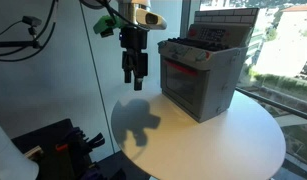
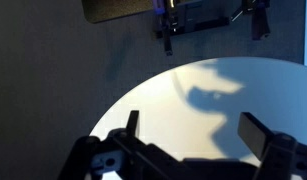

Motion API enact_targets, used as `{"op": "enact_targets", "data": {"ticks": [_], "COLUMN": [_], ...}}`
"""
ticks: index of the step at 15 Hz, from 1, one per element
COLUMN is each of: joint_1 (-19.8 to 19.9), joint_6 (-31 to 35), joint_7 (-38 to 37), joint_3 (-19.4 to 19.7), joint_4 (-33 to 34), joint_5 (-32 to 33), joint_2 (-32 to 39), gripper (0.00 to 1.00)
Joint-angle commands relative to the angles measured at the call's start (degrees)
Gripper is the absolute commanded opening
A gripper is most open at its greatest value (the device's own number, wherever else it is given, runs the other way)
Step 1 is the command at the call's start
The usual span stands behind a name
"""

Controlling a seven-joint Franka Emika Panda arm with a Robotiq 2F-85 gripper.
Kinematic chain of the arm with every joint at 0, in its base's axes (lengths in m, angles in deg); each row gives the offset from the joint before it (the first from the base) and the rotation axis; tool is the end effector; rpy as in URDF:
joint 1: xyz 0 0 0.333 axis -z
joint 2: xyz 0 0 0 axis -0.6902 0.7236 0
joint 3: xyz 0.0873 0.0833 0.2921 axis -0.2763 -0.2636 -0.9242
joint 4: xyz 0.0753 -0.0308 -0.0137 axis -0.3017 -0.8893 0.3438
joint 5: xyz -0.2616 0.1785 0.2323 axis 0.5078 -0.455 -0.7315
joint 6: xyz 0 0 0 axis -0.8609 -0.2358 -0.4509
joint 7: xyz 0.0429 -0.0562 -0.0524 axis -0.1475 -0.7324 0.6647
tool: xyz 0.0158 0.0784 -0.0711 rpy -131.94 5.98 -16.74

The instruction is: Twist the knob on the stove

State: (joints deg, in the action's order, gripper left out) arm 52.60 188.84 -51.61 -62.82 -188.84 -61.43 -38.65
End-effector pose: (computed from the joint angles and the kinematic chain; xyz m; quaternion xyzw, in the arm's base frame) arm 0.4128 -0.0871 0.3939 0.9865 -0.1052 -0.1028 0.0725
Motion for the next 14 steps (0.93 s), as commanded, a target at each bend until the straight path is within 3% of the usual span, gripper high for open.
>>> {"op": "enact_targets", "data": {"ticks": [1,9,14], "joint_1": [-0.9,-1.5,-2.4], "joint_6": [-0.1,0.7,4.6], "joint_7": [-0.2,-0.5,-1.3], "joint_3": [0.9,0.7,0.2], "joint_4": [0.1,1.1,2.9], "joint_5": [0.2,0.0,0.3], "joint_2": [0.0,-0.2,-0.2], "gripper": [1.0,1.0,1.0]}}
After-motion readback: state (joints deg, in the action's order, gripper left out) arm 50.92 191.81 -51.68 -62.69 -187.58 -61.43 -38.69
